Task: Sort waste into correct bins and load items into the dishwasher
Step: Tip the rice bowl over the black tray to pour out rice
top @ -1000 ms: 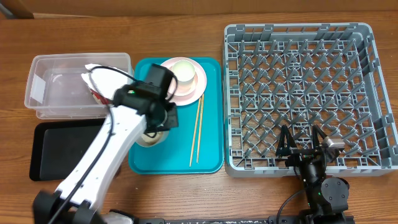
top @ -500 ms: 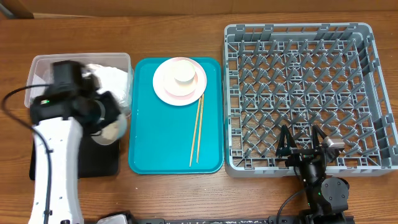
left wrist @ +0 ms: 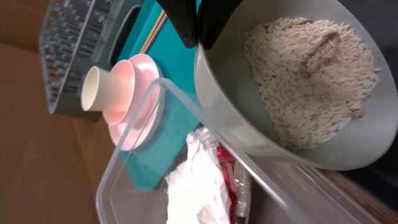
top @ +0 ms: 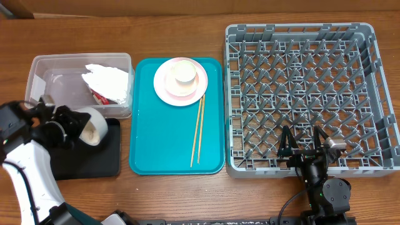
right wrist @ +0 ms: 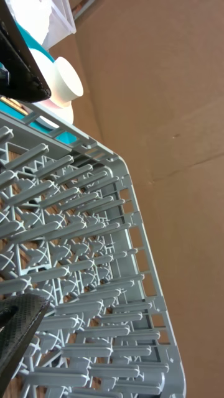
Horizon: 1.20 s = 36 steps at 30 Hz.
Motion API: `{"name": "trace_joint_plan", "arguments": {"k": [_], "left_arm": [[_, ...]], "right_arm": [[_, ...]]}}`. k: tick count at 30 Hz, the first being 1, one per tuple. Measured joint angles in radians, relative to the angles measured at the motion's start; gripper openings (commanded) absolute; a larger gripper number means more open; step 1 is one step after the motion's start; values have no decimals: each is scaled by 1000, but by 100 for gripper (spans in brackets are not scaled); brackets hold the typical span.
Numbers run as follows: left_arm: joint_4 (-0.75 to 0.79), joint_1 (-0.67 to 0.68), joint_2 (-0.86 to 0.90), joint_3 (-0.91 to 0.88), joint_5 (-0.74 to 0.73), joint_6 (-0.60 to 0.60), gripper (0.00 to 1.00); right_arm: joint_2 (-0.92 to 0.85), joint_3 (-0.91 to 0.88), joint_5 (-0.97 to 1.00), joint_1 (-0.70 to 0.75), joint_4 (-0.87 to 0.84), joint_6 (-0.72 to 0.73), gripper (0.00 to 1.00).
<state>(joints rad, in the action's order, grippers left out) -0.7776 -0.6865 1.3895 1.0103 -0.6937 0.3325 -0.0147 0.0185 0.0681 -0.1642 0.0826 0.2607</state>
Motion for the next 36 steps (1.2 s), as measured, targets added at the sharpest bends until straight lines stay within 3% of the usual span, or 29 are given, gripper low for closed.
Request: {"name": "trace_joint_plan", "arguments": {"k": [5, 12, 21, 36], "left_arm": [[155, -143, 0, -105, -176, 0, 4], [352, -203, 0, -252, -346, 0, 4], [367, -277, 0, -266, -437, 8, 4], [398, -278, 0, -266, -643, -4, 4]], "right_arm": [[0, 0, 0, 0, -1, 0, 100], [0, 0, 0, 0, -1, 0, 100], [0, 0, 0, 0, 0, 0, 100], [0, 0, 0, 0, 0, 0, 100]]}}
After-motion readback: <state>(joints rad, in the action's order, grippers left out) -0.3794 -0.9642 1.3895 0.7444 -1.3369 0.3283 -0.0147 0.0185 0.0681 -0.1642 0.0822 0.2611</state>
